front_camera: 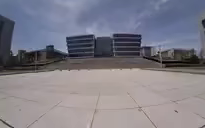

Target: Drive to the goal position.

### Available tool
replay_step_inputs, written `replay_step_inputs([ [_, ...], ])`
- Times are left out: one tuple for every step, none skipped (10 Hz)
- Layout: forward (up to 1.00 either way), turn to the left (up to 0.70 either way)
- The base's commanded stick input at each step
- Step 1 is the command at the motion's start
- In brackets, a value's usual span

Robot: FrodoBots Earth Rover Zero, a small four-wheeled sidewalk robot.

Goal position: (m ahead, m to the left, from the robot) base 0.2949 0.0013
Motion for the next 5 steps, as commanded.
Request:
replay_step_inputs([
  [0.69, 0.00],
  [0.69, 0.00],
  [0.69, 0.00],
  [0.69, 0.00],
  [0.69, 0.00],
])
